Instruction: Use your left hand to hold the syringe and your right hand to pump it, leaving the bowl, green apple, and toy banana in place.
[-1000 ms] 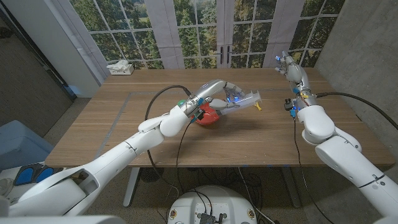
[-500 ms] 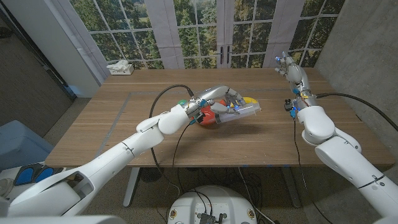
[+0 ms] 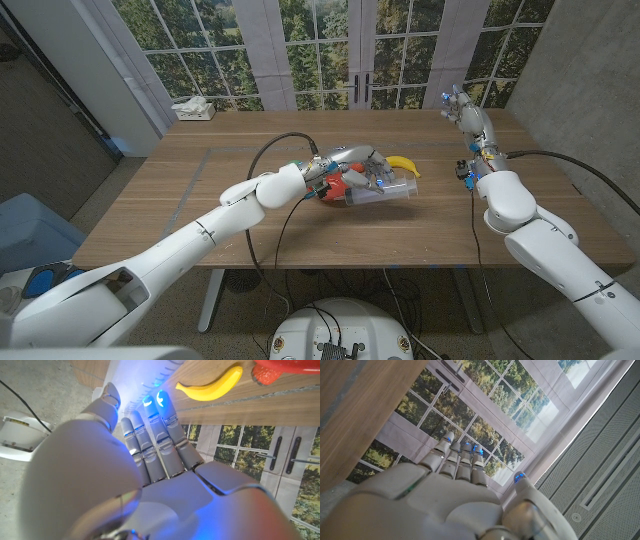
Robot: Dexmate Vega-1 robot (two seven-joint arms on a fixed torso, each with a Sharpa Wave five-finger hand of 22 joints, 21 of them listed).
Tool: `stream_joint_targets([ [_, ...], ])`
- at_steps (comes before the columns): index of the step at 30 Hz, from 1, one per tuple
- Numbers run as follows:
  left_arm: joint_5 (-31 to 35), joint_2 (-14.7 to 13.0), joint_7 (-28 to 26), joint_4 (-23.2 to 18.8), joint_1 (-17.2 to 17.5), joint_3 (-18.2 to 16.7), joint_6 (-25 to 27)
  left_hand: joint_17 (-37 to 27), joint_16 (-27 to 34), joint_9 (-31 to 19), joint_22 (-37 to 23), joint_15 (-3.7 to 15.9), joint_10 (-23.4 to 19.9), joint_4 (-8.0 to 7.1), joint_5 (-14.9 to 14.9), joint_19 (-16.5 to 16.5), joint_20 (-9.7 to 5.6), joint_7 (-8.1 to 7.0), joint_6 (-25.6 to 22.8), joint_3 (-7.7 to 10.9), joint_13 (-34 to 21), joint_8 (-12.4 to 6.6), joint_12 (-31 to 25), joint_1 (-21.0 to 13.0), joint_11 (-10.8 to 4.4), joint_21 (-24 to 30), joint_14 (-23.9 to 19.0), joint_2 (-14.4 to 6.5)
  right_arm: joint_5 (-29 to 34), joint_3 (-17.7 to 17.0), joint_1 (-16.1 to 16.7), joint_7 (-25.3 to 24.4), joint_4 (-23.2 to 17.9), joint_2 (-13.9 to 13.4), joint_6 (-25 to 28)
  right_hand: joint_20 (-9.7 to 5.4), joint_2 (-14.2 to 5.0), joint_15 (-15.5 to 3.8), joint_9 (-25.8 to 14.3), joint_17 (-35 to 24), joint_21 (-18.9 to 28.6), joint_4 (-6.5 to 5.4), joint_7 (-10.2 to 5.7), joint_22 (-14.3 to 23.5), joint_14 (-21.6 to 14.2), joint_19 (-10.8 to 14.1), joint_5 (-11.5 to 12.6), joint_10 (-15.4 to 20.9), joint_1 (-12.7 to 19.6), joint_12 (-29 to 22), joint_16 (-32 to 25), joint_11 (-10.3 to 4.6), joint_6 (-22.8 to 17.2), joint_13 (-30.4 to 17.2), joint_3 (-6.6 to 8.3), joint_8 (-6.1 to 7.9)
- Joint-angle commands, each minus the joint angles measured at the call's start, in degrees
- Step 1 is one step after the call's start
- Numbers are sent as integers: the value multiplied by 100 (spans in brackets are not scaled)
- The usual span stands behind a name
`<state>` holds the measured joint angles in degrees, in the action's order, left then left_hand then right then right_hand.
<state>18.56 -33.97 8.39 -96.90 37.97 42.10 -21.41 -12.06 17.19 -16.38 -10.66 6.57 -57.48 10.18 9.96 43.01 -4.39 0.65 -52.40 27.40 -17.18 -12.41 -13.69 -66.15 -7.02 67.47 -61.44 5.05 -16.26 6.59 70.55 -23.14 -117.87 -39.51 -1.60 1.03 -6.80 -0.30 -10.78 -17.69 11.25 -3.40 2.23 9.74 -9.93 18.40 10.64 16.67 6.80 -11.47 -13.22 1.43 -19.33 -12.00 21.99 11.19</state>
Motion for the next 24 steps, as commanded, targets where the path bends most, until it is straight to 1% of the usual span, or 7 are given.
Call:
stream_joint_targets([
  [1, 24, -30, 555, -167, -163, 192, 578, -22, 29, -18, 6, 723, -5, 7, 42, -33, -740, 39, 7, 50, -6, 21, 19, -1199, 32, 57, -481, -1107, -36, -25, 46, 5, 7, -8, -19, 38, -182, 24, -9, -18, -12, 14, -13, 17, 21, 4, 5, -20, 17, -15, -16, 17, 8, -2, 8, 13],
  [3, 54, -34, 678, -213, -198, 248, 744, -22, 26, -20, 6, 723, -7, 7, 44, -31, -739, 47, 10, 52, -6, 24, 19, -1200, 55, 63, -479, -1108, -44, -35, 58, 12, 5, -12, -29, 40, -180, 25, -9, -18, -13, 16, -14, 17, 21, 1, 5, -23, 16, -14, -17, 20, 7, -2, 7, 13],
  [17, 177, -133, 858, -357, -294, 375, 1025, -15, -2, -45, 19, 725, 70, 20, 64, -56, -734, 122, 107, 79, -3, 67, 54, -1214, 74, 84, -453, -1090, -70, -32, 56, 51, 55, -4, -107, 46, -171, 28, -9, -20, -11, 24, -15, 17, 27, 0, 4, -33, 9, -14, -21, 19, 13, -2, 3, 12],
  [19, 215, -155, 1013, -417, -353, 417, 1149, -4, -39, -44, 32, 732, 160, 33, 70, -103, -714, 166, 212, 63, 1, 112, 90, -1199, 97, 66, -387, -1005, -74, -28, 48, 57, 59, -9, -96, 48, -170, 20, -9, -21, -11, 24, -17, 17, 30, 0, 4, -38, 7, -12, -21, 18, 16, -2, 3, 11],
  [20, 233, -162, 1004, -415, -361, 424, 1132, 0, -62, -44, 37, 734, 222, 26, 76, -115, -702, 150, 291, 55, 1, 140, 112, -1185, 151, 60, -342, -973, -72, -24, 46, 53, 68, 0, -112, 48, -170, 28, -9, -21, -10, 25, -18, 17, 27, 1, 4, -37, 8, -13, -23, 20, 15, -2, 3, 12],
  [23, 366, -188, 1045, -481, -400, 461, 1228, -7, -96, -41, 51, 738, 398, -31, 70, -163, -638, 165, 427, -36, -11, 177, 164, -1035, 184, 36, -239, -858, -62, -19, 41, 58, 78, -5, -128, 46, -170, 31, -9, -21, -10, 26, -19, 17, 27, 0, 4, -32, 7, -15, -23, 18, 16, -2, 3, 12],
  [24, 439, -201, 1056, -532, -403, 472, 1297, -9, -105, -39, 57, 738, 436, -36, 72, -173, -634, 155, 471, -47, -9, 188, 177, -1013, 236, 20, -209, -845, -69, -21, 40, 69, 82, -9, -135, 48, -169, 32, -9, -21, -10, 26, -19, 17, 27, -1, 4, -30, 6, -16, -24, 18, 19, -2, 2, 10],
])
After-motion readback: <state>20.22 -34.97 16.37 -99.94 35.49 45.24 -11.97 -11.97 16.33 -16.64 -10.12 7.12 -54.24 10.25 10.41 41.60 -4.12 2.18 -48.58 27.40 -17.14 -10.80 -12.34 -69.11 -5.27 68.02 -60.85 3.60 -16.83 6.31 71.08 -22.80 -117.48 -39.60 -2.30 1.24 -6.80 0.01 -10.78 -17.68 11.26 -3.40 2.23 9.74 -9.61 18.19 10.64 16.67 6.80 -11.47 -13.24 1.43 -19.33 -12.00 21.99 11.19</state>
